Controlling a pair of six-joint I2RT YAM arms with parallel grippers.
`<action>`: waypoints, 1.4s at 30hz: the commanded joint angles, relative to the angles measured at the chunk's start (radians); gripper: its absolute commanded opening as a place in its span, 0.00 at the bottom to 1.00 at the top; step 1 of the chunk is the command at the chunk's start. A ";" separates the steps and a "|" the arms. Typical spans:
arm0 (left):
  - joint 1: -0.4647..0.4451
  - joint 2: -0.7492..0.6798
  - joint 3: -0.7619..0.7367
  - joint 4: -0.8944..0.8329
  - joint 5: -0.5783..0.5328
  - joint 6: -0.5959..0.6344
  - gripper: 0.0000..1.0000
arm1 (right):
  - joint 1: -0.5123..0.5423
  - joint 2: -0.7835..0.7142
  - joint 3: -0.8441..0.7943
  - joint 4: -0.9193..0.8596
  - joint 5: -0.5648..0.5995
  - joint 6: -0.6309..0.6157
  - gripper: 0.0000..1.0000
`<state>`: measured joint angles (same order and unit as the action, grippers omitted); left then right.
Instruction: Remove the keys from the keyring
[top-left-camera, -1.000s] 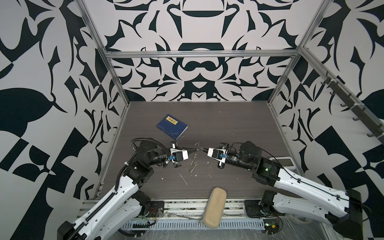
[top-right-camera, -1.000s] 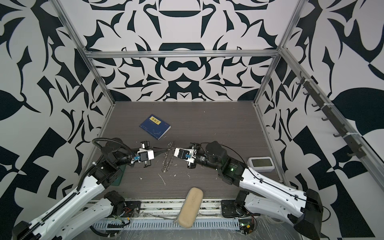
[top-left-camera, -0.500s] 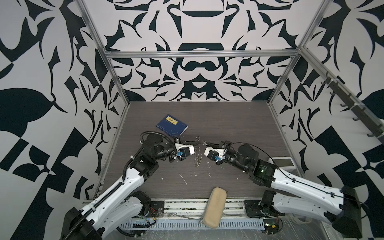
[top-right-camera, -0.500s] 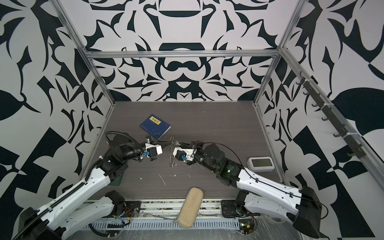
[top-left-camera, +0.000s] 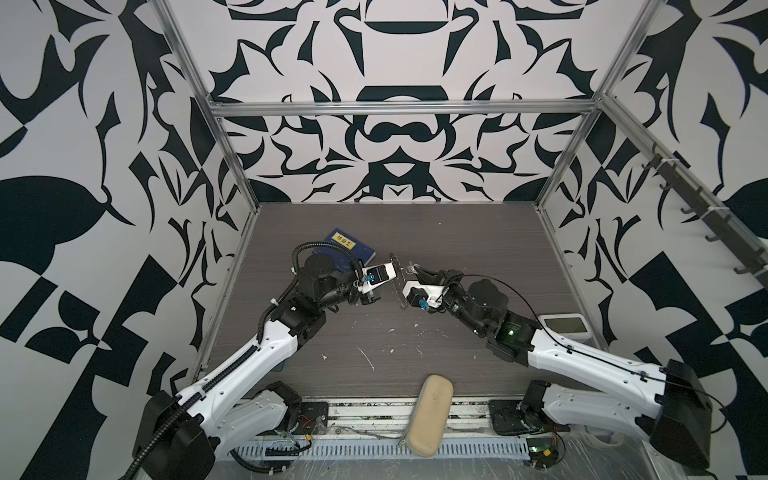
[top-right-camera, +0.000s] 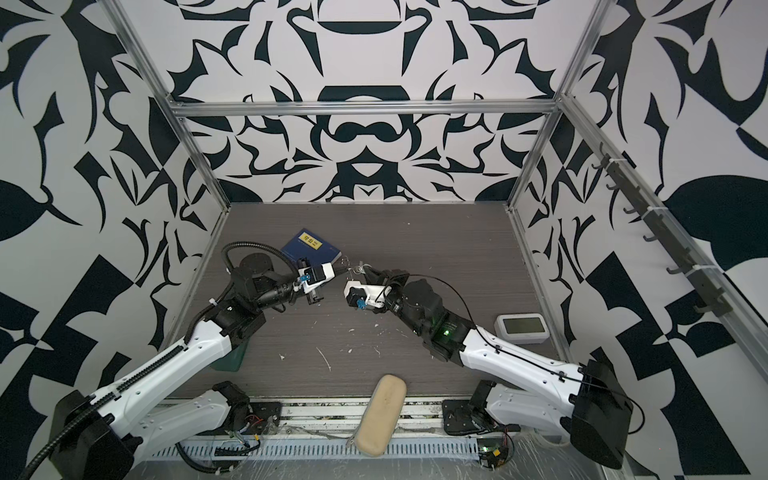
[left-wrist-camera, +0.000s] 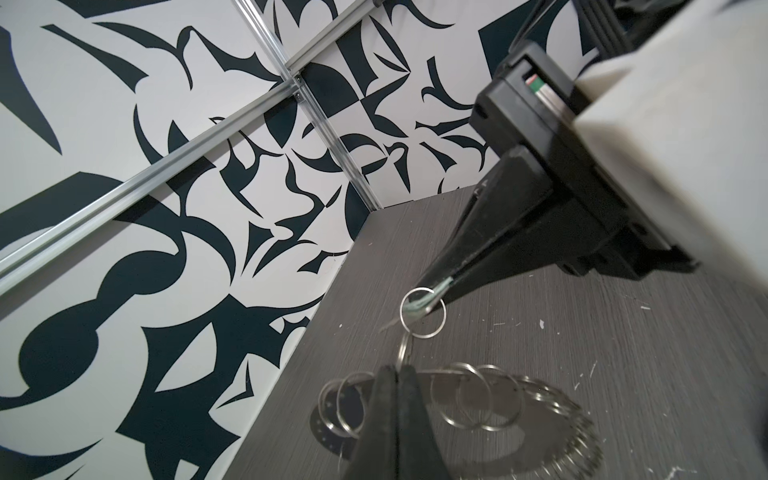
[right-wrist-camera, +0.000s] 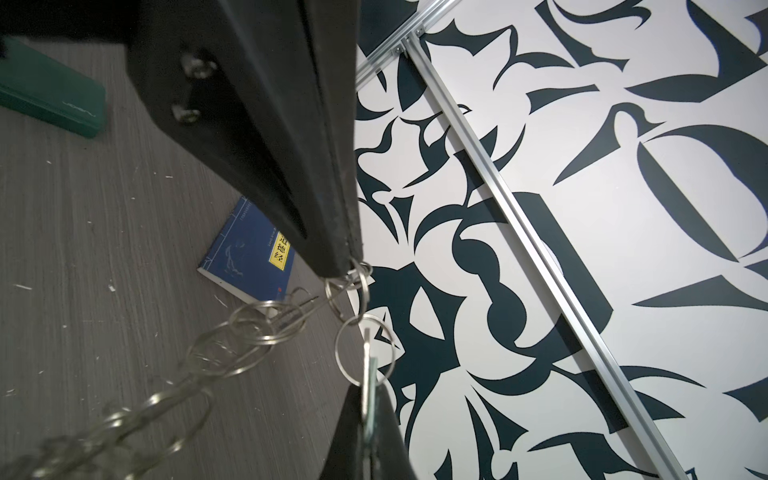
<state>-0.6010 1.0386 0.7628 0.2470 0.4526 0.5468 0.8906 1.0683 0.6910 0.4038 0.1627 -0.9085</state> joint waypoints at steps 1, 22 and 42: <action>0.064 -0.008 0.084 -0.038 -0.155 -0.143 0.00 | -0.054 -0.033 0.053 0.046 0.047 0.031 0.00; 0.070 -0.078 0.125 -0.108 -0.136 -0.212 0.00 | -0.204 0.069 0.218 -0.242 -0.279 0.169 0.00; 0.072 0.117 0.376 -0.448 -0.248 -0.434 0.00 | -0.134 0.042 0.273 -0.034 -0.039 -0.099 0.00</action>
<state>-0.5766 1.1423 1.0889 -0.1036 0.3656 0.1791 0.7734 1.1477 0.8959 0.2951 0.0017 -0.9520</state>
